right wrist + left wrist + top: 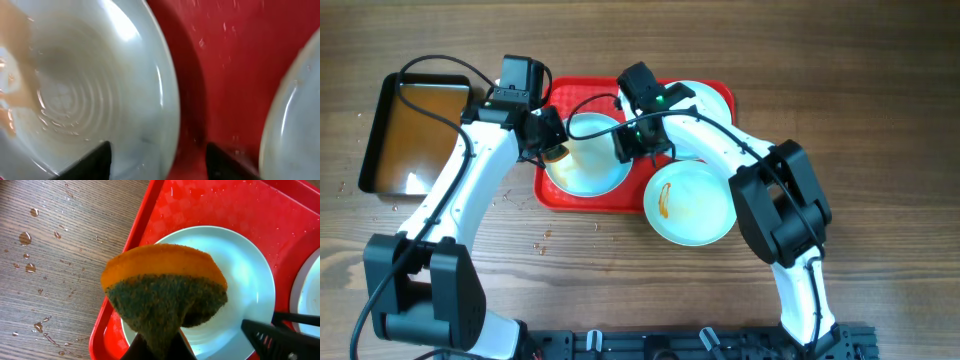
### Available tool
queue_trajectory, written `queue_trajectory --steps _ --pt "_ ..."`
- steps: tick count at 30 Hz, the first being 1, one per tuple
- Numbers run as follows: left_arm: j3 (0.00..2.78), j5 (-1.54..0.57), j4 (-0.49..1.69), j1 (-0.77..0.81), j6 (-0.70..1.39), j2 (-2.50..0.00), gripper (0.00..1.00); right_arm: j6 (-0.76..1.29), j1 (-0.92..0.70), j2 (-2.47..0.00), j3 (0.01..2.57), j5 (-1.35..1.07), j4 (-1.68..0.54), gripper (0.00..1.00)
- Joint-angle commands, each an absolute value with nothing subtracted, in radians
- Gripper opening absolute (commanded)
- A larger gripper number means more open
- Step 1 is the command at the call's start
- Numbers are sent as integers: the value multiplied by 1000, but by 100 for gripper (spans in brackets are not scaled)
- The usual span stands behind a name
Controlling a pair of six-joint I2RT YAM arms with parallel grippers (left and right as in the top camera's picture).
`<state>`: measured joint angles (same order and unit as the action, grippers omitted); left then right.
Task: Clean dirty plates on tray and stack at the side
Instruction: 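Lift the scrubbed plate with the right gripper and carry it rightward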
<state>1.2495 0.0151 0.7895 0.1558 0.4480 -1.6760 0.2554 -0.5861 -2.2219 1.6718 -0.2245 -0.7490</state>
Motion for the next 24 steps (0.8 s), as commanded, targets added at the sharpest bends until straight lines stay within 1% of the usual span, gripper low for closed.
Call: queue_trajectory --steps 1,2,5,7,8,9,10,14,18,22,24 --pt "1244 3 791 155 457 -1670 4 252 -587 -2230 1689 -237 -705 40" --pt "1244 3 791 155 457 -1670 4 266 -590 -2239 1689 -237 -699 36" --pt "1244 4 800 155 457 -1670 4 283 -599 -2302 1689 -233 -699 32" --pt "1244 3 801 155 457 -1670 4 289 -599 -2321 1689 -233 -704 26" --pt "1244 3 802 155 457 -1670 4 288 -599 -2321 1689 -233 -703 19" --pt "1244 3 802 155 457 -1670 4 289 -599 -2321 1689 -231 -701 9" --pt "1244 -4 802 155 457 -1670 4 289 -599 -2321 1689 -225 -700 4" --pt "1244 -4 802 155 457 -1670 4 287 -599 -2296 1696 -198 -698 4" --pt "1244 -4 804 155 458 -1670 4 239 -599 -2170 1709 -139 -700 4" --pt "1244 -4 802 155 458 -1670 4 156 -599 -2057 1709 4 -694 4" --pt "1244 -4 802 155 457 -1670 4 126 -599 -2002 1709 134 -705 4"
